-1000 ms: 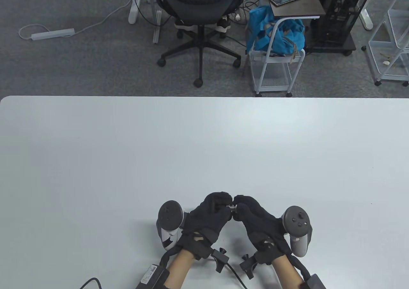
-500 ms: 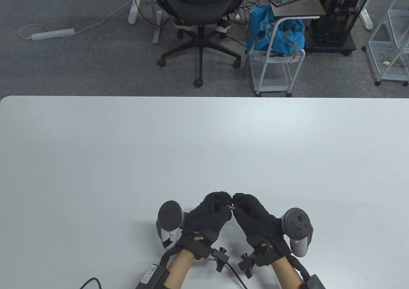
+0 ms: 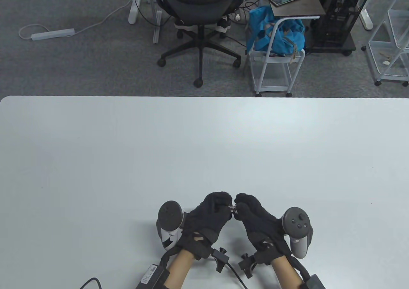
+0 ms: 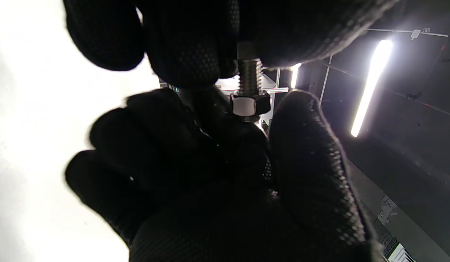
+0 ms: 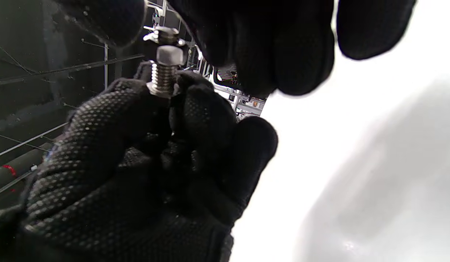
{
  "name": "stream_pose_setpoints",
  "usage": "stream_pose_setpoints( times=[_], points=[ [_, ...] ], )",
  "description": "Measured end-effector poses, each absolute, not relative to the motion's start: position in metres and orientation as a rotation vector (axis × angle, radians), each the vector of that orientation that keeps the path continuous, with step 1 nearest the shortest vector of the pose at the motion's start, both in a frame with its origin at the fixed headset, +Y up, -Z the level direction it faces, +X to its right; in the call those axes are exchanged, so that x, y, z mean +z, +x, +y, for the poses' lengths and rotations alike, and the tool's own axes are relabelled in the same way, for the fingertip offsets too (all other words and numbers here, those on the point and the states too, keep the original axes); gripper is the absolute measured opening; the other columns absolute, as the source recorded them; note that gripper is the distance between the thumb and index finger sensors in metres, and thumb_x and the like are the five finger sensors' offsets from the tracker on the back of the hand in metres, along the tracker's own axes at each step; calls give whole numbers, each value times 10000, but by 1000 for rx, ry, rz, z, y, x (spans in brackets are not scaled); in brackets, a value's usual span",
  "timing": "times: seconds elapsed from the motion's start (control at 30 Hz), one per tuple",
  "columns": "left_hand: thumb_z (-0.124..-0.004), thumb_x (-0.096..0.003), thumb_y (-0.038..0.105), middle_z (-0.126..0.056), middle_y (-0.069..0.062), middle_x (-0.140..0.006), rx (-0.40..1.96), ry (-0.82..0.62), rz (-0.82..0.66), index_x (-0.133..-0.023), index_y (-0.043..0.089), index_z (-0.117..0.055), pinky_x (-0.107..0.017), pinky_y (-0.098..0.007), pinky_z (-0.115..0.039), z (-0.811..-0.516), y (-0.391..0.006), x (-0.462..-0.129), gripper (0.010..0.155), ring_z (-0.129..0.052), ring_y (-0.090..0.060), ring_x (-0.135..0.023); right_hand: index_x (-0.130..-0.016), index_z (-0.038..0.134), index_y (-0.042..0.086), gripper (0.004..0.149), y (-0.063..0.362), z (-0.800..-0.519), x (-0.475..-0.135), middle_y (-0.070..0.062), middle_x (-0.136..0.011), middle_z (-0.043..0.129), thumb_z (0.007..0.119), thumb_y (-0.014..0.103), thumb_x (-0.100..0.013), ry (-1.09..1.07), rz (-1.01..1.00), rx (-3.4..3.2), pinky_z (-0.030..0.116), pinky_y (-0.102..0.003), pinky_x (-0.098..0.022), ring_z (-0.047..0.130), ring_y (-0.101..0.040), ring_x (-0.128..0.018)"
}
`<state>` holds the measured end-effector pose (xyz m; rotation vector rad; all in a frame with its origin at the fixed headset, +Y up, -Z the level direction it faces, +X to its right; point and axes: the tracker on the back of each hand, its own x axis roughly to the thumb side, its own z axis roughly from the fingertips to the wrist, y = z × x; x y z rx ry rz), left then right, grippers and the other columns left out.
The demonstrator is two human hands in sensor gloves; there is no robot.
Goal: Unscrew nut from screw
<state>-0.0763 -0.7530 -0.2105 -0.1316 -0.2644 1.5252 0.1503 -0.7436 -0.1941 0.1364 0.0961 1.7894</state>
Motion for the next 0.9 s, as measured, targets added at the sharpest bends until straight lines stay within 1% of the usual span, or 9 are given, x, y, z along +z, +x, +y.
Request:
stream_pose_setpoints(
  times=[0.07, 0.1, 0.2, 0.33, 0.43, 0.57, 0.63, 0.73, 0.9],
  points=[
    [-832, -494, 359, -863, -147, -867, 1525, -133, -265, -938, 244, -760, -551, -581, -793, -753, -76, -211, 465, -955, -268, -589, -897, 785, 18, 606, 149, -743, -194, -134, -619, 969, 665, 511, -567, 132, 96, 1775, 766, -640, -477, 968, -382, -471],
    [-832, -493, 360, -864, -148, -864, 1525, -133, -265, -938, 245, -761, -551, -580, -794, -753, -76, -211, 464, -956, -267, -588, -894, 780, 20, 581, 148, -742, -194, -116, -606, 963, 672, 489, -568, 142, 90, 1771, 772, -628, -479, 967, -361, -459],
    [-832, -494, 361, -865, -148, -863, 1535, -135, -261, -938, 242, -762, -550, -581, -794, -753, -77, -211, 465, -957, -267, -586, -942, 717, 25, 566, 147, -739, -194, -93, -646, 931, 687, 448, -568, 192, 79, 1786, 761, -617, -511, 947, -342, -498],
    [-831, -494, 362, -865, -146, -863, 1538, -133, -256, -938, 243, -760, -550, -579, -794, -753, -77, -211, 465, -956, -267, -585, -993, 667, 59, 542, 146, -734, -193, -101, -716, 894, 730, 380, -561, 231, 33, 1784, 745, -619, -547, 924, -344, -571],
    [-830, -494, 364, -866, -144, -862, 1542, -131, -256, -938, 245, -761, -548, -579, -795, -752, -77, -210, 465, -958, -266, -583, -986, 690, 86, 524, 147, -732, -192, -103, -719, 907, 748, 373, -552, 234, -16, 1807, 759, -604, -551, 937, -340, -580],
    [-829, -495, 365, -865, -143, -864, 1541, -134, -256, -940, 246, -759, -549, -578, -795, -752, -77, -211, 466, -957, -265, -584, -971, 713, 89, 505, 147, -732, -192, -106, -703, 923, 737, 373, -554, 221, -34, 1809, 765, -601, -544, 947, -340, -567],
    [-829, -495, 363, -865, -144, -864, 1543, -135, -251, -940, 244, -760, -550, -579, -794, -753, -77, -211, 465, -957, -266, -584, -984, 705, 116, 499, 146, -732, -193, -117, -742, 901, 743, 363, -553, 234, -33, 1817, 749, -611, -558, 931, -353, -602],
    [-829, -496, 363, -865, -146, -863, 1553, -137, -240, -940, 243, -759, -550, -580, -793, -754, -78, -211, 465, -956, -266, -585, -1007, 685, 177, 483, 146, -731, -193, -147, -863, 817, 762, 321, -552, 255, -10, 1804, 704, -639, -590, 861, -399, -719],
    [-830, -495, 363, -865, -144, -863, 1570, -127, -235, -939, 245, -760, -551, -580, -793, -753, -78, -211, 465, -957, -265, -584, -1020, 693, 225, 495, 147, -731, -192, -170, -933, 770, 781, 337, -546, 254, -23, 1791, 685, -652, -605, 831, -412, -769]
  ],
)
